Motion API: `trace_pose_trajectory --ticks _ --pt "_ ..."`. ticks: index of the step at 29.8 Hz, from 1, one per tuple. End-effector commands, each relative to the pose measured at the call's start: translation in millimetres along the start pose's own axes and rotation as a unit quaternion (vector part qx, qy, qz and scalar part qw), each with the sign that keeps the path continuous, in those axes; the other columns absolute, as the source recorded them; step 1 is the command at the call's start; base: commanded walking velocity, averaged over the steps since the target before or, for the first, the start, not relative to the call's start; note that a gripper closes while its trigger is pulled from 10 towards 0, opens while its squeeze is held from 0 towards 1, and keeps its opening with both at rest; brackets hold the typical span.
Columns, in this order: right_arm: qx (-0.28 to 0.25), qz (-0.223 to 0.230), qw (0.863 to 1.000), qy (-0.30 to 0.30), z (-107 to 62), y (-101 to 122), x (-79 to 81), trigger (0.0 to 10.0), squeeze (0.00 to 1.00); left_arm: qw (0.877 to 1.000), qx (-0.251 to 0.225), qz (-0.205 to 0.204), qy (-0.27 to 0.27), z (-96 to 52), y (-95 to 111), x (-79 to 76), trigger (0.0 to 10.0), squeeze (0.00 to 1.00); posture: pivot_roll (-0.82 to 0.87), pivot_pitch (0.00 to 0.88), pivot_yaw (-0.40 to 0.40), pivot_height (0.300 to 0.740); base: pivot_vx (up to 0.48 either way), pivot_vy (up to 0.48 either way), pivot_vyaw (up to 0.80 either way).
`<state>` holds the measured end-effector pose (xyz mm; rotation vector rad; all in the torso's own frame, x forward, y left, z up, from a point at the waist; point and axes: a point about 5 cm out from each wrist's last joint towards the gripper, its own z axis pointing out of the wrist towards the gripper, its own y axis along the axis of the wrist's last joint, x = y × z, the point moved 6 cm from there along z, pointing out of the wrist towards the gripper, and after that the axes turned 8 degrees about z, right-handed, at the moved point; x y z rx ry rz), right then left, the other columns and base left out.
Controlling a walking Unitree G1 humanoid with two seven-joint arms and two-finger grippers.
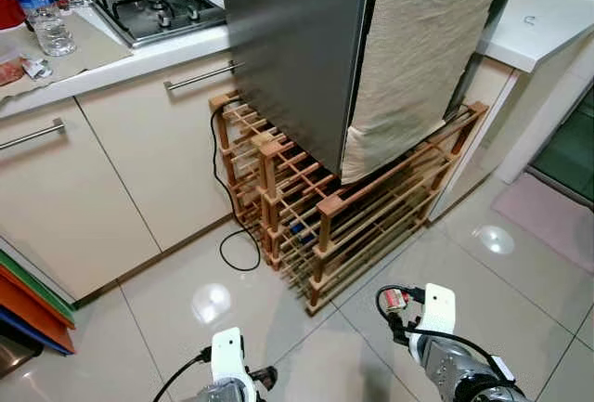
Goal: Restocking fridge
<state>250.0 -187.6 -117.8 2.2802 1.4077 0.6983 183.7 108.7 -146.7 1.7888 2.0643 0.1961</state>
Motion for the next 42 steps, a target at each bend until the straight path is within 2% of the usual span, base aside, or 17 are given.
trace_pose_trajectory --ticks 1,6,11,19,42 --pt "0.004 0.019 1.0 -0.006 0.1 -1.2 -1.3 10.0 0.0 0.978 -0.088 0.105 0.155 -15.0 104.4 56.5 10.0 0.0 0.08 0.002 0.023 0.74 0.0 0.0 0.0" --pt "0.014 0.01 1.0 0.0 0.1 -3.5 -0.3 10.0 0.0 0.987 -0.061 0.065 0.136 -11.1 90.5 52.1 10.0 0.0 0.08 0.003 0.022 0.74 0.0 0.0 0.0" --pt "0.018 -0.009 1.0 0.004 0.1 -3.1 -0.2 10.0 0.0 0.989 -0.059 0.05 0.129 -10.3 88.8 50.0 10.0 0.0 0.08 0.002 0.02 0.74 0.0 0.0 0.0" --pt "0.017 -0.006 1.0 0.002 0.2 -2.3 -0.1 10.0 0.0 0.988 -0.075 0.07 0.111 -9.8 94.9 42.8 10.0 0.0 0.08 0.002 0.021 0.74 0.0 0.0 0.0" --pt "0.017 -0.006 1.0 0.002 0.2 -2.3 -0.1 10.0 0.0 0.988 -0.075 0.07 0.111 -9.8 94.9 42.8 10.0 0.0 0.08 0.002 0.021 0.74 0.0 0.0 0.0"
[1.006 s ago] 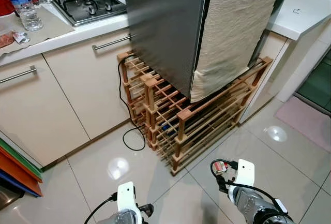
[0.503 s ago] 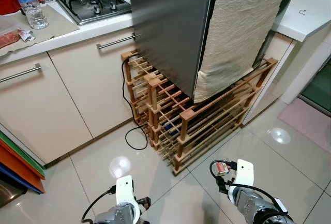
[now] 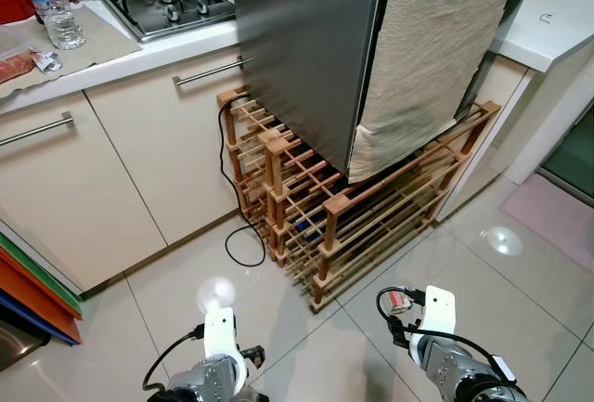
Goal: Restocking fridge
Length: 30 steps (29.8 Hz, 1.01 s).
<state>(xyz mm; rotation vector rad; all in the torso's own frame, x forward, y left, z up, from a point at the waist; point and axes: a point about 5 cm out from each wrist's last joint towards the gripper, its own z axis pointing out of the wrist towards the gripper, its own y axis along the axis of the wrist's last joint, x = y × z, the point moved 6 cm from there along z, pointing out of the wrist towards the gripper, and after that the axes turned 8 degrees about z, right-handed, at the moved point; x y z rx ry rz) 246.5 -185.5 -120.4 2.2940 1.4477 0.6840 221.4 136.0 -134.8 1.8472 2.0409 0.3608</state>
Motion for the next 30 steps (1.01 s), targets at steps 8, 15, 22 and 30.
trace_pose_trajectory --ticks 8,15,22,30 --pt "0.0 -0.005 1.0 -0.001 0.1 3.1 -0.6 10.0 0.0 0.995 -0.049 0.06 0.061 -3.6 50.0 23.3 10.0 0.0 0.08 0.0 0.013 0.74 0.0 0.0 0.0" --pt "0.001 -0.014 1.0 0.0 0.0 3.8 -1.5 10.0 0.0 0.993 -0.049 0.094 0.055 -2.9 48.2 19.0 10.0 0.0 0.08 0.0 0.013 0.74 0.0 0.0 0.0" --pt "0.002 -0.016 1.0 -0.001 0.1 3.4 -1.5 10.0 0.0 0.992 -0.049 0.104 0.057 -2.9 47.8 19.9 10.0 0.0 0.08 0.0 0.014 0.74 0.0 0.0 0.0" --pt "0.002 -0.016 1.0 -0.002 0.1 3.3 -1.6 10.0 0.0 0.991 -0.049 0.108 0.057 -2.9 47.6 20.0 10.0 0.0 0.08 0.001 0.013 0.74 0.0 0.0 0.0"
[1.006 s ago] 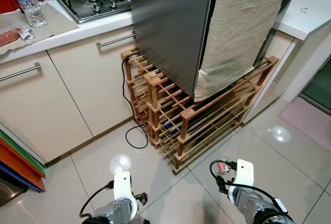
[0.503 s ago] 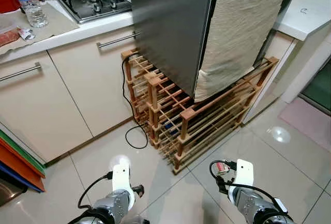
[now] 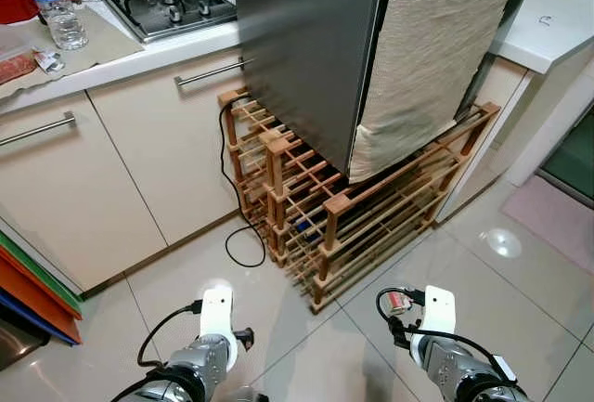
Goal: Restocking fridge
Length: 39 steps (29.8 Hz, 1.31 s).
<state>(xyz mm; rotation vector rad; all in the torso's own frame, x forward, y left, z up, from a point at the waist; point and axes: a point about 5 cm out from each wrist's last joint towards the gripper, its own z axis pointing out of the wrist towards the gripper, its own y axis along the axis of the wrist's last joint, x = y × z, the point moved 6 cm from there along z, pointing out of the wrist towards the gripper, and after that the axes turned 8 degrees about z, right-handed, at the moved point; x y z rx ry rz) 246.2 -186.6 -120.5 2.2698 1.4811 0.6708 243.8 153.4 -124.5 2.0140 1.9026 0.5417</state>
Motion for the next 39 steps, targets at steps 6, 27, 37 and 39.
trace_pose_trajectory --ticks 6,27,37,39 --pt "0.001 -0.004 1.0 -0.001 0.1 3.5 -1.0 10.0 0.0 0.999 -0.021 0.023 0.017 -0.6 20.2 8.0 10.0 0.0 0.08 0.0 0.013 0.74 0.0 0.0 0.0" --pt "0.002 -0.011 1.0 -0.002 0.0 3.5 -1.8 10.0 0.0 0.999 -0.022 0.034 0.016 -0.4 19.5 6.7 10.0 0.0 0.08 0.001 0.012 0.74 0.0 0.0 0.0" --pt "0.002 -0.013 1.0 -0.002 0.0 3.7 -2.3 10.0 0.0 0.999 -0.022 0.039 0.015 -0.4 19.7 6.3 10.0 0.0 0.08 0.001 0.009 0.74 0.0 0.0 0.0" --pt "0.002 -0.012 1.0 -0.003 0.0 3.6 -2.5 10.0 0.0 0.999 -0.022 0.039 0.015 -0.4 19.6 6.2 10.0 0.0 0.08 0.001 0.009 0.74 0.0 0.0 0.0"
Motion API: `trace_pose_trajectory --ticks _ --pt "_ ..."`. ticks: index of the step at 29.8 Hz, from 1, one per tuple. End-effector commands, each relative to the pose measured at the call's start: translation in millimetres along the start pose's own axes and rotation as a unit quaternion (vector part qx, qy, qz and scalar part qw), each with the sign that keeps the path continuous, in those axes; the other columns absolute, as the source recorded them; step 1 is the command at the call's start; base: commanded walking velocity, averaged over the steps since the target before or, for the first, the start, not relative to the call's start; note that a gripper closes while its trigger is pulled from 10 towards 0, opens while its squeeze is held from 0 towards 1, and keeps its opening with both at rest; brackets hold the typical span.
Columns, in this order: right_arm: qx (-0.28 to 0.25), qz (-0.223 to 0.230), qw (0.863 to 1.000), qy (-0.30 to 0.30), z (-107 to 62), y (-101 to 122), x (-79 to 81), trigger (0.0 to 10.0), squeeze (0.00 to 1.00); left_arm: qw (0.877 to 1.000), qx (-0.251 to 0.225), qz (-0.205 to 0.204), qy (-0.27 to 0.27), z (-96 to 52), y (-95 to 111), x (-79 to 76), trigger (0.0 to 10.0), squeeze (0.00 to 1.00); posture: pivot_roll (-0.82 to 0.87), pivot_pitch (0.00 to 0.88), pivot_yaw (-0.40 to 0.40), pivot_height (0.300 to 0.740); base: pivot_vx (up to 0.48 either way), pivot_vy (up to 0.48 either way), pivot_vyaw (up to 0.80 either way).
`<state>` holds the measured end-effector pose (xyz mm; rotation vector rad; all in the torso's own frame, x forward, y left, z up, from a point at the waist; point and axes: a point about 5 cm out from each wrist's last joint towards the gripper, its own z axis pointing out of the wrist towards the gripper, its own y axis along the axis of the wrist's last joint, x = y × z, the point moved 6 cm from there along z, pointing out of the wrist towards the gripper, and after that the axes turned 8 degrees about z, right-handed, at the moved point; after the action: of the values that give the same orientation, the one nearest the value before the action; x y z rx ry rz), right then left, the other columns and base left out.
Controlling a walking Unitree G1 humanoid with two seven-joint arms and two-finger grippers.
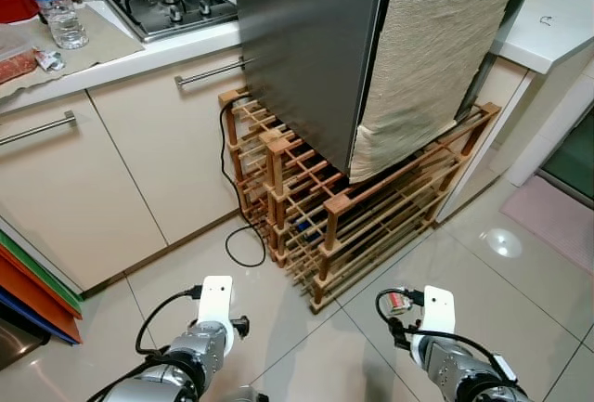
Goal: Restocking fridge
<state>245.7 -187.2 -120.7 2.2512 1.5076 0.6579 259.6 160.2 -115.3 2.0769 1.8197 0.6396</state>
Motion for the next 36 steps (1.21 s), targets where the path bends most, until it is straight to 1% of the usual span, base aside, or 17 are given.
trace_pose_trajectory --ticks 1,36 --pt "0.0 0.0 1.0 -0.002 0.0 3.9 -1.9 10.0 0.0 1.0 -0.001 -0.001 -0.003 0.0 1.8 -1.5 10.0 0.0 0.08 0.002 0.008 0.74 0.0 0.0 0.0" --pt "0.002 -0.011 1.0 -0.001 -0.1 2.9 -2.8 10.0 0.0 1.0 -0.002 0.016 -0.002 0.1 -0.2 -0.2 10.0 0.0 0.08 0.0 0.002 0.74 0.0 0.0 0.0"
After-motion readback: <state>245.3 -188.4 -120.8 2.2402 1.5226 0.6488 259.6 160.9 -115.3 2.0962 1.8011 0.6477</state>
